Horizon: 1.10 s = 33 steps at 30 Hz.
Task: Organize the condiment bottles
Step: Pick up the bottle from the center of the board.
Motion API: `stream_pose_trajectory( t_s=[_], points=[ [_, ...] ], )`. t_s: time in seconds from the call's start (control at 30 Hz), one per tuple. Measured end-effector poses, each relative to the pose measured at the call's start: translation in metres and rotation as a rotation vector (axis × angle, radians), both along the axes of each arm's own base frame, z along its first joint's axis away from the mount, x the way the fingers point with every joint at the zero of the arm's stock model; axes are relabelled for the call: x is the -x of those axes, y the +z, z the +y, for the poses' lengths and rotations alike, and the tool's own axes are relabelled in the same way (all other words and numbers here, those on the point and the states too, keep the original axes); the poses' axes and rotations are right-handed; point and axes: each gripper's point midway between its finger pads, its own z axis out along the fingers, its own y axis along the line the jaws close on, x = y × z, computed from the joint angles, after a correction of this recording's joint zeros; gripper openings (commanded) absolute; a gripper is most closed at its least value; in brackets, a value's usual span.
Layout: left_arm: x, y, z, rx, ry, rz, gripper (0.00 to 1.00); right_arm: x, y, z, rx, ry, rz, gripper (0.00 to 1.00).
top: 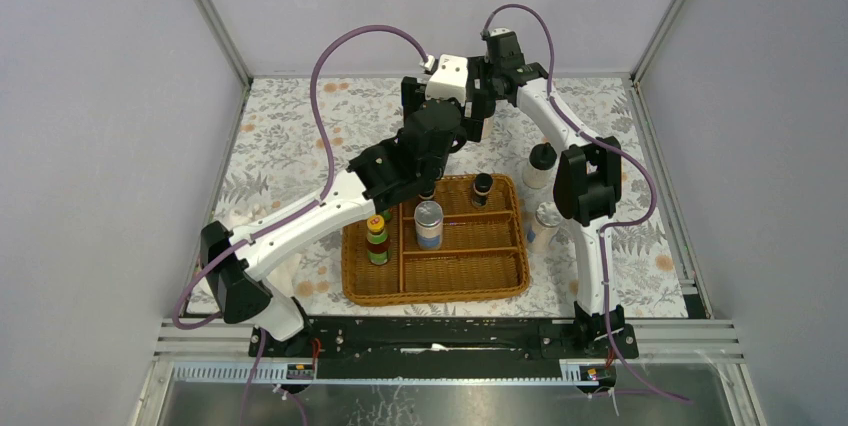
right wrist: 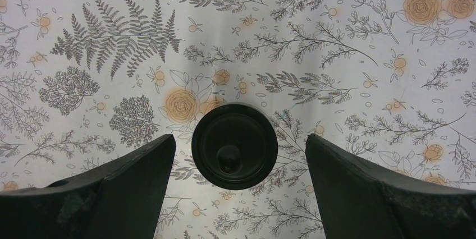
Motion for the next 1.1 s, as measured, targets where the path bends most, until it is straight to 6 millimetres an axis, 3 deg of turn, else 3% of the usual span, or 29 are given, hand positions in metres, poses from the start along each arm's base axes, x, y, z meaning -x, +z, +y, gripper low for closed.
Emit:
stream_pose_trajectory(
  t_s=[0.33,0.87,1.1],
  points=[
    [-0.004,-0.009,-0.004,0.004,-0.013,0.018,0.95,0.0,-0.005,0.001,0.005,0.005,0.007,0.93],
    [-0.011,-0.017,-0.002,0.025,-0.015,0.034,0.95,0.003,-0.036,0.004,0.01,0.022,0.065,0.91],
    [-0.015,-0.024,0.001,0.029,-0.015,0.048,0.95,0.004,-0.048,0.004,0.017,0.025,0.085,0.7]
  ],
)
